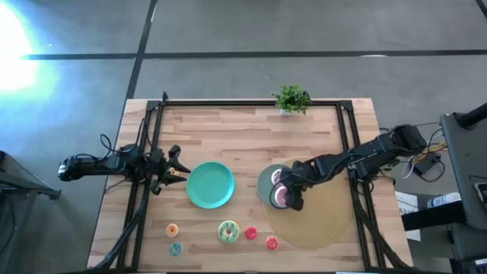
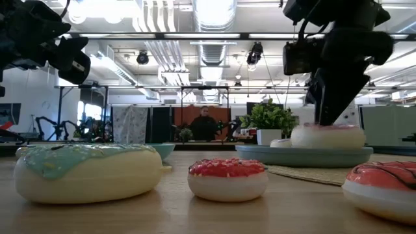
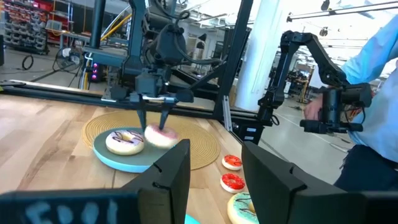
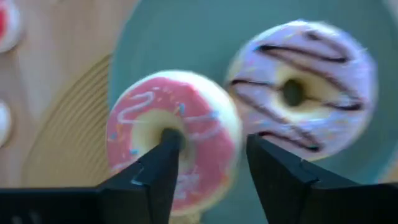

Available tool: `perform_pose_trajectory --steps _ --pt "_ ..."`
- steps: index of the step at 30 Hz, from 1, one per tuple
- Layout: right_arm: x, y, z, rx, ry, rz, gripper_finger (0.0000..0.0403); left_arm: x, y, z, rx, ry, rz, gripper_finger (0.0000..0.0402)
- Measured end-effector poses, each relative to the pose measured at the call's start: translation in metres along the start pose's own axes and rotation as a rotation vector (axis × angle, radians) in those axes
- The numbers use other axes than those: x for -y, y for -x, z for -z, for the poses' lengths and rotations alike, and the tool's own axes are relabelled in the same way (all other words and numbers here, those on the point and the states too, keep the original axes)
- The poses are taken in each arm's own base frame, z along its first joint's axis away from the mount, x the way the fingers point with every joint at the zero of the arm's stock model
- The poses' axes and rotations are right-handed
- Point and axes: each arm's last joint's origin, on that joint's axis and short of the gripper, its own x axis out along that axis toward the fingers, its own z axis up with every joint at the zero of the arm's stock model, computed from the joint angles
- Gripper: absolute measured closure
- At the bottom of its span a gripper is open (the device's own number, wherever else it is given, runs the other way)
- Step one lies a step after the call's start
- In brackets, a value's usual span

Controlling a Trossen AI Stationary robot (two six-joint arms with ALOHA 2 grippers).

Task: Pick & Place donuts
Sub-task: Put the large pink donut on the blue plate, then put the large blue donut on the blue plate

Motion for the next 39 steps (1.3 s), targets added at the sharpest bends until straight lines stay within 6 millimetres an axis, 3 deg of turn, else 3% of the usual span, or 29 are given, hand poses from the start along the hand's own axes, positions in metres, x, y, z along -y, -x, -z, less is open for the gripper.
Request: perform_pose_trajectory --steps 10,16,20,23,28,32,35,39 --pt "0.004 0.016 0.0 0.082 0.004 0.1 0.0195 0.0 0.0 0.0 0.0 0.0 0.0 0.0282" --pt "-0.001 0.033 -0.01 0.212 0.034 -0.004 0.0195 0.0 0.0 0.0 0.0 0.0 -0.001 0.0282" --pt "0.001 0.024 -0.022 0.224 0.093 -0.093 0.0195 0.0 0.0 0.0 0.0 0.0 -0.001 0.0282" --pt "0.007 0.017 -0.026 0.204 0.007 -0.084 0.0195 0.0 0.0 0.0 0.0 0.0 0.0 0.0282" --pt "0.005 0.02 -0.031 0.241 -0.048 -0.081 0.0195 0.0 0.0 0.0 0.0 -0.006 -0.001 0.0282" --pt "0.004 0.025 -0.034 0.255 -0.079 -0.086 0.0195 -0.001 0.0 0.0 0.002 -0.229 -0.023 0.0282" --pt "0.003 0.026 -0.035 0.252 -0.127 -0.094 0.0195 0.0 0.0 -0.007 0.072 -0.169 -0.045 0.0282" --pt "-0.003 0.029 -0.036 0.26 -0.165 -0.116 0.0195 0.004 0.003 -0.025 0.277 0.115 -0.022 0.0282"
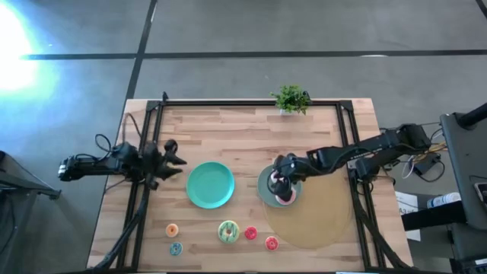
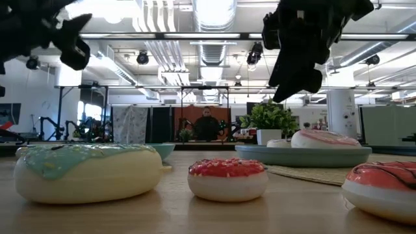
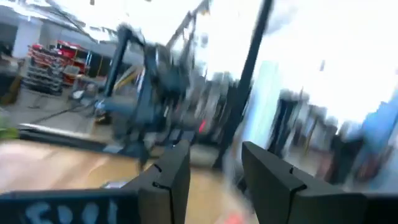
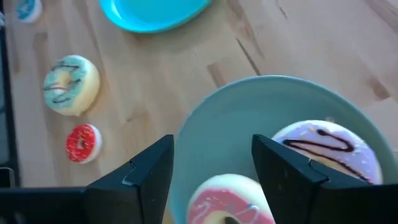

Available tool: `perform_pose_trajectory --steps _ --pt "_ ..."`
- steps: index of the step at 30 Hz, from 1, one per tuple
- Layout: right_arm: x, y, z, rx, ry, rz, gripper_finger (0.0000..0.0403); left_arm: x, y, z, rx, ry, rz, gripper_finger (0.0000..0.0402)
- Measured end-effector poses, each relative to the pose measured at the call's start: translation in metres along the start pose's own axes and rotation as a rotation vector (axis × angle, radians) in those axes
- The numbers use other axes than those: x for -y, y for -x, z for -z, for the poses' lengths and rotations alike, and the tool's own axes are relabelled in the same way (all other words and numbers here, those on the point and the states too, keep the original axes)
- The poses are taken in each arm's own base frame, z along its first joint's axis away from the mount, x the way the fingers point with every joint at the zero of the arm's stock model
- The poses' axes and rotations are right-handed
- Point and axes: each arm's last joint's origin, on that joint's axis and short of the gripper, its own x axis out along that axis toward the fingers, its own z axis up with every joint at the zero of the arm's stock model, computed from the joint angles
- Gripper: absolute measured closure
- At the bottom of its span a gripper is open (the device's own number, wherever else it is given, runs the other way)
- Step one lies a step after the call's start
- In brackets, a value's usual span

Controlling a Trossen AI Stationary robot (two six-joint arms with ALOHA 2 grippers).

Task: Pick & Place donuts
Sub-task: Put the large blue donut on the blue plate

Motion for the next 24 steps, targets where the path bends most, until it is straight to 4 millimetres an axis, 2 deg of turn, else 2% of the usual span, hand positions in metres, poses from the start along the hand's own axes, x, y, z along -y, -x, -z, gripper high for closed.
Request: perform_pose_trajectory --steps 2,5,6,11,14,16,19,24 --pt "-0.002 0.001 -0.001 0.002 -0.01 -0.005 0.0195 0.003 0.0 -0.01 0.104 0.141 0.011 0.0282" --pt "-0.005 0.003 -0.005 0.017 -0.021 -0.017 0.0195 0.007 0.002 -0.023 0.221 0.526 0.037 0.0282" --pt "-0.006 0.004 -0.006 0.019 -0.022 -0.018 0.0195 0.009 0.002 -0.028 0.271 0.603 0.043 0.0282" --pt "-0.012 0.009 -0.013 0.043 -0.052 -0.037 0.0195 0.005 0.006 -0.042 0.522 0.561 -0.168 0.0282" --pt "-0.013 0.011 -0.017 0.051 -0.075 -0.042 0.0195 0.004 0.009 -0.048 0.646 0.64 -0.239 0.0282" --pt "-0.014 0.012 -0.02 0.063 -0.085 -0.045 0.0195 0.006 0.007 -0.049 0.601 0.625 -0.219 0.0282" --pt "-0.009 0.014 -0.029 0.098 -0.099 -0.022 0.0195 0.011 -0.005 -0.054 0.446 0.662 -0.181 0.0282" --pt "0.017 0.017 -0.044 0.106 -0.133 0.025 0.0195 0.011 -0.046 -0.055 0.079 0.624 -0.422 0.0282"
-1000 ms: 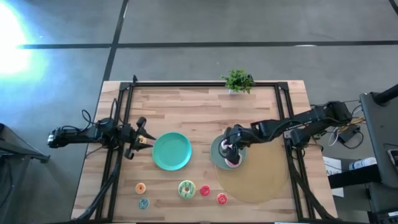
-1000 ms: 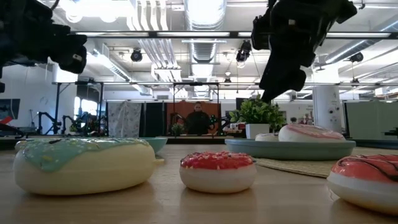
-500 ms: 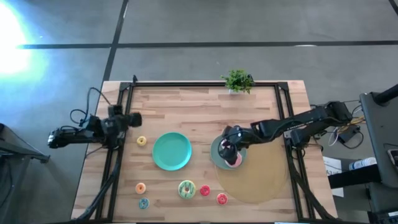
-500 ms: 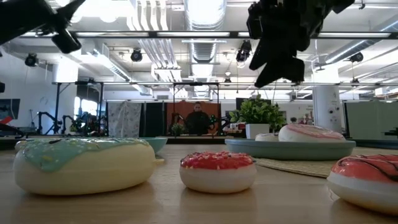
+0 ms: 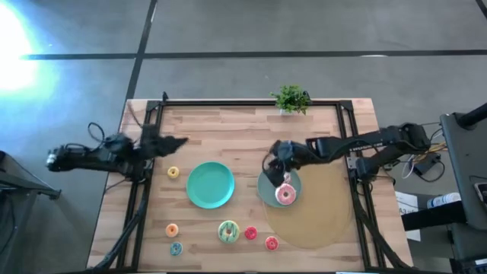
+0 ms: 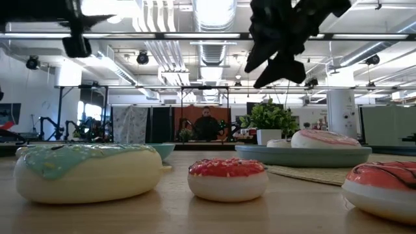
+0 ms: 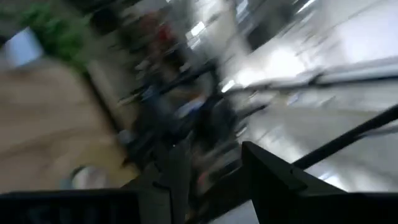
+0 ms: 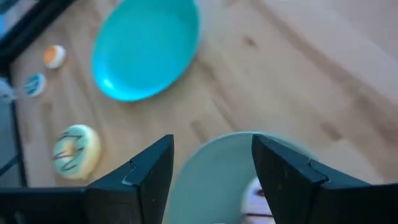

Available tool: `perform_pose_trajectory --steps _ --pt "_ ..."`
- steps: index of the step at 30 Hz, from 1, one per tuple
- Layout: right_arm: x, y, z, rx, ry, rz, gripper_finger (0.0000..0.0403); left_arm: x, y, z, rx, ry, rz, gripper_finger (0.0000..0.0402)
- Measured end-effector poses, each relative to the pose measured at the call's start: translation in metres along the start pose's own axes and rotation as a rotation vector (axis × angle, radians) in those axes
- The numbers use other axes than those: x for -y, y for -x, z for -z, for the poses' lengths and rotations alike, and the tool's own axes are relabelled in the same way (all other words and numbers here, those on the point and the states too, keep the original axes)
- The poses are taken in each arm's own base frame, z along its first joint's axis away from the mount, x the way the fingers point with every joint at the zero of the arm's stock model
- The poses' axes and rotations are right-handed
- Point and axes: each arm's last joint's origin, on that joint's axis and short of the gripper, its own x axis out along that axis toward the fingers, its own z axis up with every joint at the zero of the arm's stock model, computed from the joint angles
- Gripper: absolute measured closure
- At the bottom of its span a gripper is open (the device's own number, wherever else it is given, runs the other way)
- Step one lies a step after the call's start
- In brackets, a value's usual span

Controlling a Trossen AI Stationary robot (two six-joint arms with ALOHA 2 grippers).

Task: Pick & Place donuts
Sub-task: Put the large blue donut on the blue plate

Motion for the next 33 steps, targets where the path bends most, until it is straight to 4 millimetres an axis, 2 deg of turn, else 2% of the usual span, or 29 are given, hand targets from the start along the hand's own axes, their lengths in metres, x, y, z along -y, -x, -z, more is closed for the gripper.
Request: perform_pose_trajectory --steps 4,8,11,13,19,27,31,33 --pt "0.016 0.007 -0.008 -0.031 0.016 0.025 0.0195 -0.002 -0.033 0.029 -0.366 -0.132 -0.31 0.0282" --pt "0.023 0.022 -0.01 -0.032 0.065 0.041 0.0195 -0.008 -0.048 0.068 -0.66 -0.291 -0.546 0.0282" --pt "0.026 0.033 -0.01 -0.011 0.087 0.036 0.0195 0.0 -0.057 0.094 -0.766 -0.315 -0.603 0.0282" --pt "0.025 0.04 -0.012 0.028 0.103 0.038 0.0195 -0.002 -0.057 0.113 -0.824 -0.31 -0.68 0.0282" --pt "0.029 0.051 -0.008 0.064 0.119 0.059 0.0195 0.017 -0.071 0.151 -0.814 -0.12 -0.731 0.0282" --pt "0.031 0.052 -0.006 0.069 0.166 0.076 0.0195 0.011 -0.091 0.181 -0.745 0.232 -0.825 0.0282" --pt "0.032 0.052 -0.004 0.048 0.173 0.088 0.0195 0.013 -0.103 0.199 -0.757 0.294 -0.716 0.0282" --pt "0.033 0.052 -0.003 0.032 0.186 0.097 0.0195 0.012 -0.108 0.207 -0.762 0.287 -0.727 0.0282"
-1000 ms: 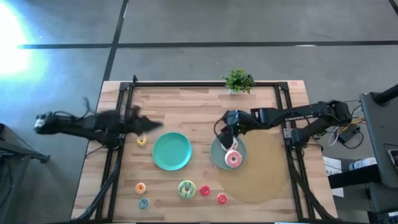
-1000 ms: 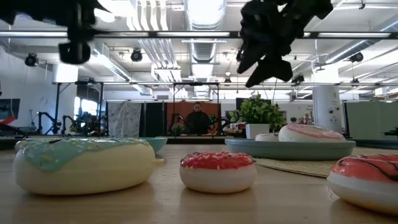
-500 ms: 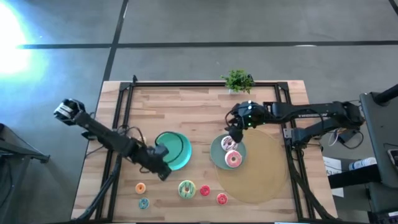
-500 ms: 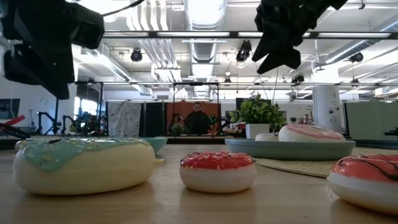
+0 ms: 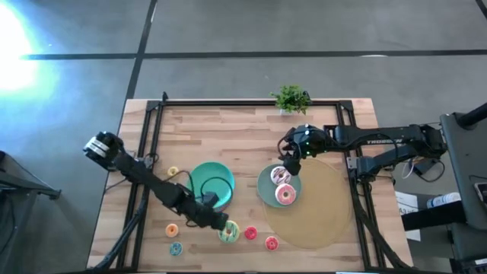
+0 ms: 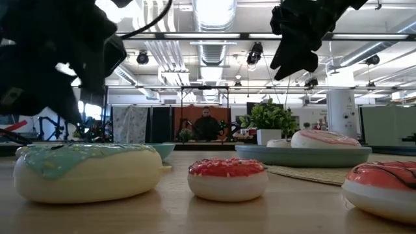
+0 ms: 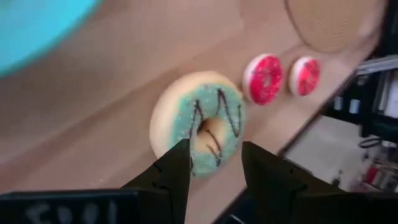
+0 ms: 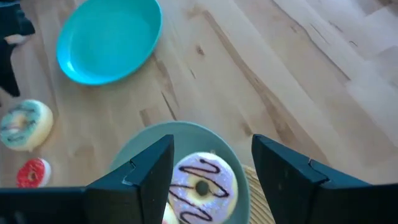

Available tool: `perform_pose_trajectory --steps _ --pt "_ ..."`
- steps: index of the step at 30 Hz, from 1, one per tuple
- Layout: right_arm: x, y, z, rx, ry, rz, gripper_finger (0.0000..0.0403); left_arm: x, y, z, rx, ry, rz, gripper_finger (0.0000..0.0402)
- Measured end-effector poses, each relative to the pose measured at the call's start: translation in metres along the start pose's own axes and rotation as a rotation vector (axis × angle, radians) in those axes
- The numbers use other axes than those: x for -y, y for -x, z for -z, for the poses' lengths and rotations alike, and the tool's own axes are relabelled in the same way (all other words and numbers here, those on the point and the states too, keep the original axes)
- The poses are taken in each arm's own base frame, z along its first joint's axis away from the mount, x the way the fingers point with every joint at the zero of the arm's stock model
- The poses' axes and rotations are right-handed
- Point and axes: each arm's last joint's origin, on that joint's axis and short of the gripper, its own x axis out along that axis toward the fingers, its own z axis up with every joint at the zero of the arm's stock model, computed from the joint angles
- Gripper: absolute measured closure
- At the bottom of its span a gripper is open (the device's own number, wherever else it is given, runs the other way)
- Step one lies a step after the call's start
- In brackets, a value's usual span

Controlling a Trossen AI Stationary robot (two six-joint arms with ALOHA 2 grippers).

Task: Pick & Place donuts
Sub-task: Put the large blue donut on the blue plate

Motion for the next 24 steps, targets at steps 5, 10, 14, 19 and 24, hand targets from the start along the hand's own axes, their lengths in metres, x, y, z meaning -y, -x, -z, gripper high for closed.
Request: perform_pose_trajectory --steps 5,10,14,19,24 --pt "0.001 0.0 0.003 -0.028 0.05 0.01 0.0195 0.005 -0.014 0.005 -0.017 -0.032 -0.184 0.0282" --pt "0.001 0.0 0.004 -0.034 0.069 0.013 0.0198 0.021 -0.012 0.009 -0.003 -0.096 -0.285 0.0282" --pt "0.001 0.0 0.004 -0.034 0.099 0.012 0.0197 0.031 -0.011 0.01 0.003 -0.106 -0.275 0.0276" --pt "0.002 0.0 0.003 -0.034 0.113 0.012 0.0197 0.029 -0.02 0.011 -0.006 -0.079 -0.285 0.0226" --pt "0.002 0.0 0.003 -0.034 0.124 0.014 0.0197 0.026 -0.025 0.012 -0.022 -0.062 -0.298 0.0183"
